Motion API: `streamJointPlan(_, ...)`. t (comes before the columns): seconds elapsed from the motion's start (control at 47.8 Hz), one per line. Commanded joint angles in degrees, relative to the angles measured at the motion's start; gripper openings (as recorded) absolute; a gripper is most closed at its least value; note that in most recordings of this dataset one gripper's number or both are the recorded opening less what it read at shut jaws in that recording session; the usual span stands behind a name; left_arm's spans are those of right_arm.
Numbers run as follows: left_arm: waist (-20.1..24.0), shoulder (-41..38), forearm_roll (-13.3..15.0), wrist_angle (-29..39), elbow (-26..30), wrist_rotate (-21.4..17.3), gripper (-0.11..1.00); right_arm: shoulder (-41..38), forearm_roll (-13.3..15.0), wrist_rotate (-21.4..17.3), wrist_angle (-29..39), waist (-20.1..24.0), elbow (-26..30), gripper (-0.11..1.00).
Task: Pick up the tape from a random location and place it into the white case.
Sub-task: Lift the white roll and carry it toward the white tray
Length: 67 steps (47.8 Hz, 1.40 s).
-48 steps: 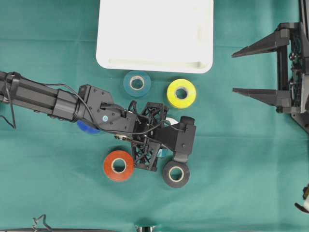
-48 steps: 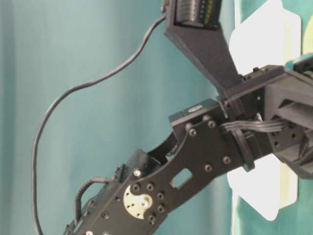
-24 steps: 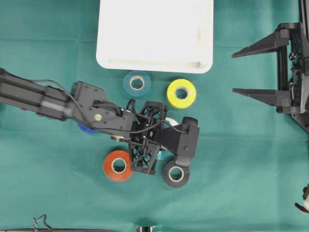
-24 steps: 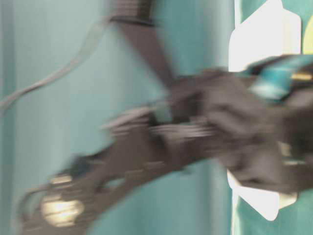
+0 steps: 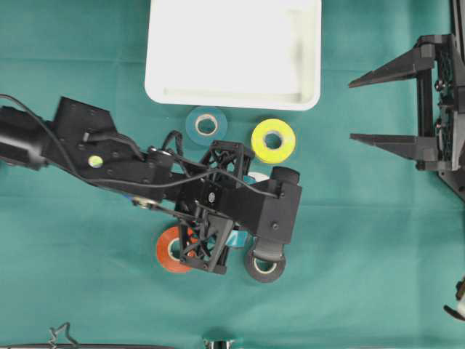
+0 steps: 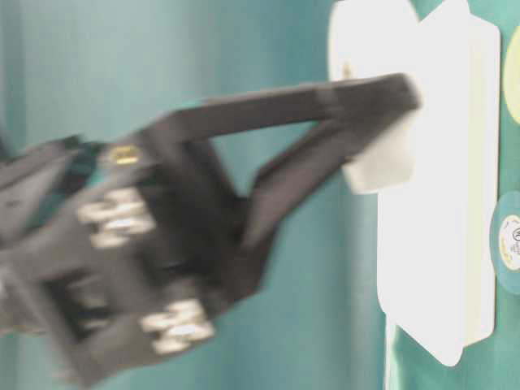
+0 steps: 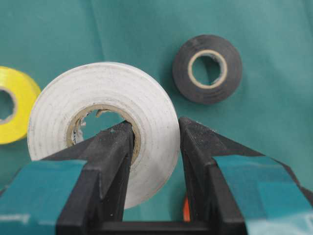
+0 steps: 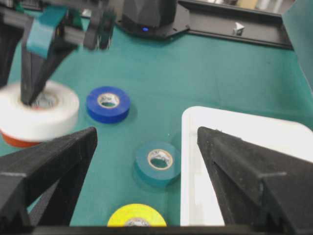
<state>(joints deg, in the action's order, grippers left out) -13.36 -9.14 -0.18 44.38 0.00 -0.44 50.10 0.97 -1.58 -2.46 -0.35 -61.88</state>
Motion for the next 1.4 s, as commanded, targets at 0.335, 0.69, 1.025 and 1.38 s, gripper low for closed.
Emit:
streamJointPlan(0.335,-0.18,8.44,-0.35,4.48,5.63,0.0,0.26,-0.26,0.0,-0.09,0.44,-0.09,1.85,0.92)
streamJointPlan(0.69,-0.18,8.53,-0.35,4.66,5.27,0.0,0.26,-0.26,0.0,0.0,0.44,-0.09,1.93,0.92)
streamJointPlan(1.025,-0.18,8.61,-0.35,4.66,5.01,0.09,0.26,-0.26,0.09,0.0,0.53,-0.09,1.93,0.92)
streamJointPlan(1.38,-0.18,8.7,-0.35,4.66,5.01,0.09,0.26,-0.26,0.09,0.0,0.53,-0.09,1.93,0.92)
